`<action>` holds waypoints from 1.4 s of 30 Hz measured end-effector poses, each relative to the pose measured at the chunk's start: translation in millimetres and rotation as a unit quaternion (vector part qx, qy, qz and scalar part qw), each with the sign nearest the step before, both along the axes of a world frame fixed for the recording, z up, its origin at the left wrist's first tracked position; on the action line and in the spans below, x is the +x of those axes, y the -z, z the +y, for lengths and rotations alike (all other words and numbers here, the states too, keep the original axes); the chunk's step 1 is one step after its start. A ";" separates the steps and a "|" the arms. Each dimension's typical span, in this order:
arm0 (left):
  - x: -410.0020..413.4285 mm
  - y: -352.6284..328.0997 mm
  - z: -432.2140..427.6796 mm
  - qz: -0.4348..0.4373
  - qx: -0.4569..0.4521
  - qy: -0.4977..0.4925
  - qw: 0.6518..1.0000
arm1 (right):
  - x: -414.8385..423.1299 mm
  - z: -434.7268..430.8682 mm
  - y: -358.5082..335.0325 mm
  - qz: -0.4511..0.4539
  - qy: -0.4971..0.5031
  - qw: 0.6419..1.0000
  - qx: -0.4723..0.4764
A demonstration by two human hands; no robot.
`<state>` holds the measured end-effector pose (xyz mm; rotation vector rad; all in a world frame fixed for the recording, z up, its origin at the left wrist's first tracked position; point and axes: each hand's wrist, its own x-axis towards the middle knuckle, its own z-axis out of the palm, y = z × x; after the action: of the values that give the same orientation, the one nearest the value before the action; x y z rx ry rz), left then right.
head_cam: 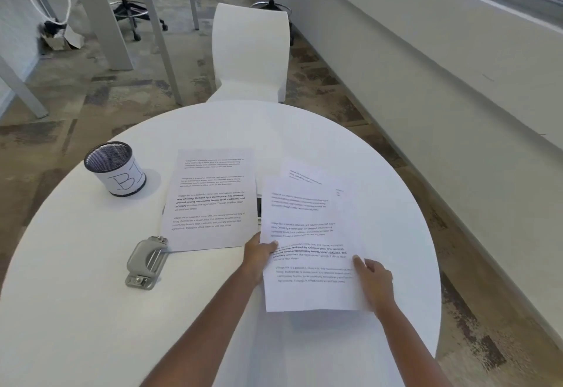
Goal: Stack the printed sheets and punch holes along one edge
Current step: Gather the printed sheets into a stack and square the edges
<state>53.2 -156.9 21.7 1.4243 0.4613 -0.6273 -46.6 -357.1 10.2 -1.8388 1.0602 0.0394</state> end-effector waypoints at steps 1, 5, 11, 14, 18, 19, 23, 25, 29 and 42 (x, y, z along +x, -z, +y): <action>1.2 -0.2 7.7 0.008 -0.008 -0.003 1.000 | 1.1 3.0 -3.0 -0.017 -0.011 0.999 0.049; 2.2 -1.3 28.7 -0.031 0.001 0.017 0.999 | 7.0 11.7 -9.4 -0.045 -0.033 0.979 0.196; 12.0 11.3 58.3 -0.296 0.512 0.173 0.787 | 4.1 8.2 -4.2 -0.058 -0.018 0.989 0.132; 11.5 23.9 74.0 -0.267 0.577 0.309 0.707 | -1.4 1.1 -2.8 -0.061 -0.005 0.992 0.112; -7.6 35.3 75.4 -0.286 0.589 0.354 0.668 | -7.5 -9.2 2.6 -0.075 0.056 0.988 0.120; -14.3 36.1 72.2 -0.298 0.583 0.352 0.669 | -8.4 -10.9 3.9 -0.082 0.071 0.986 0.124; -45.1 25.6 57.1 -0.432 0.519 0.323 0.663 | -10.1 -13.8 5.4 -0.091 0.125 0.976 0.153; -55.8 21.3 50.7 -0.487 0.481 0.285 0.671 | -11.1 -14.1 4.8 -0.084 0.132 0.976 0.152; -43.7 13.5 51.0 -0.413 0.460 0.208 0.758 | -17.2 -14.3 2.4 -0.072 0.117 0.983 0.124; -1.8 5.4 76.6 -0.148 0.454 0.146 0.866 | -15.1 59.5 6.7 0.007 -0.016 1.000 -0.013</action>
<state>51.4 -80.3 16.3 2.4873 0.2956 -0.4138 -61.7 -297.7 3.4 -1.8812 1.0459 0.0578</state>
